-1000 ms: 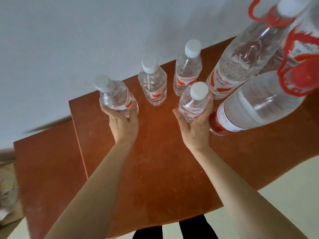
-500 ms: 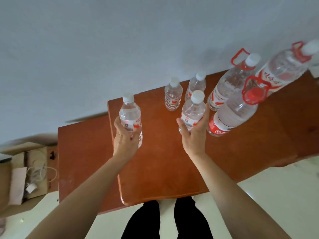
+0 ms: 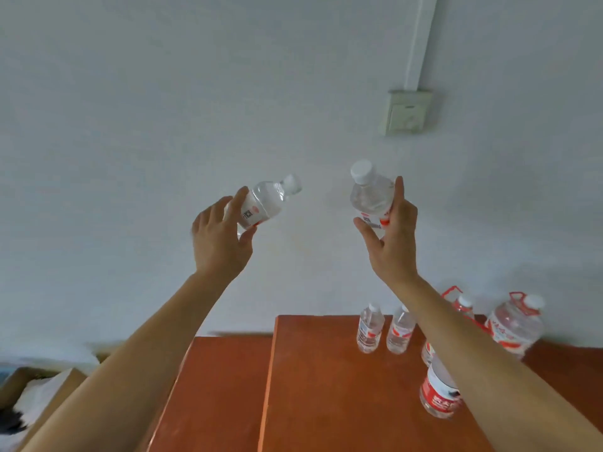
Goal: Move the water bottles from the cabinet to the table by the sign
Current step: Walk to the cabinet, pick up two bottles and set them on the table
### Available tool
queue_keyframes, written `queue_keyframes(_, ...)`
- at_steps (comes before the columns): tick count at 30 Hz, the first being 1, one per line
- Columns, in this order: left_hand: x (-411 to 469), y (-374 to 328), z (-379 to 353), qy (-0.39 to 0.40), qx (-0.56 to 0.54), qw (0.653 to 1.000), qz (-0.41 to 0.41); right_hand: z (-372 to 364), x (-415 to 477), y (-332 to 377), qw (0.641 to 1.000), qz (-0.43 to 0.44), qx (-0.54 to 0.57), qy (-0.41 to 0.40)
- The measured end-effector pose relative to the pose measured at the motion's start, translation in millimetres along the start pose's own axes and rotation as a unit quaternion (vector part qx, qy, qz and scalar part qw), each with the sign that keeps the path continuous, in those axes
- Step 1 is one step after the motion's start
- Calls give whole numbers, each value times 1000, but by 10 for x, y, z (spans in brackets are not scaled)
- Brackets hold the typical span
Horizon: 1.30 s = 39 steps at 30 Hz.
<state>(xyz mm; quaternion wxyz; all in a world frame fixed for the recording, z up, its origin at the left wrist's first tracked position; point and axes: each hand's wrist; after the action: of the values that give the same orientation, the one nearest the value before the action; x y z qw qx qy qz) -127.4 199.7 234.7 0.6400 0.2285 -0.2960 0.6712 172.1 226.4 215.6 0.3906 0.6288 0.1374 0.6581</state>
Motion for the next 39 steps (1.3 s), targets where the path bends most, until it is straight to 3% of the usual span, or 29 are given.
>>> queue_keyframes(8,-495,-157,1029,-125,141,982,31,336,238,461,987,147,-39,49)
queue_keyframes(11,-954,-119,1419,-114,207,971,46,159,143,678,986,152,-27,64)
queue_keyframes(18,-2035,243,2618,-96,332,922,175,-611,-453,1674,957,225,101,151)
queue_keyframes(28,-4223,999,4914,-85,520,797,294,-1647,-2145,3954,883,314,226,268)
queue_keyframes(32,-5518,1310,6124,-59,602,727,324,-2112,-3280,5323,838,357,269,313)
queue_keyframes(39,-7572,1666,7811,-11,653,622,432,-2620,-5489,7467,734,424,361,388)
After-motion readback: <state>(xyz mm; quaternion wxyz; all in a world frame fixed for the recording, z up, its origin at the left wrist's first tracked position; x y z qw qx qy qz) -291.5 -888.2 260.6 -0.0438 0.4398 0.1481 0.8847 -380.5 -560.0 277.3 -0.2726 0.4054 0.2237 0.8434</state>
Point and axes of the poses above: each hand's wrist, its own x-axis towards the middle knuckle, its own z-axis out of the back of the hand, y = z × x, and after that the axes turned 15 degrees about x, right-handed
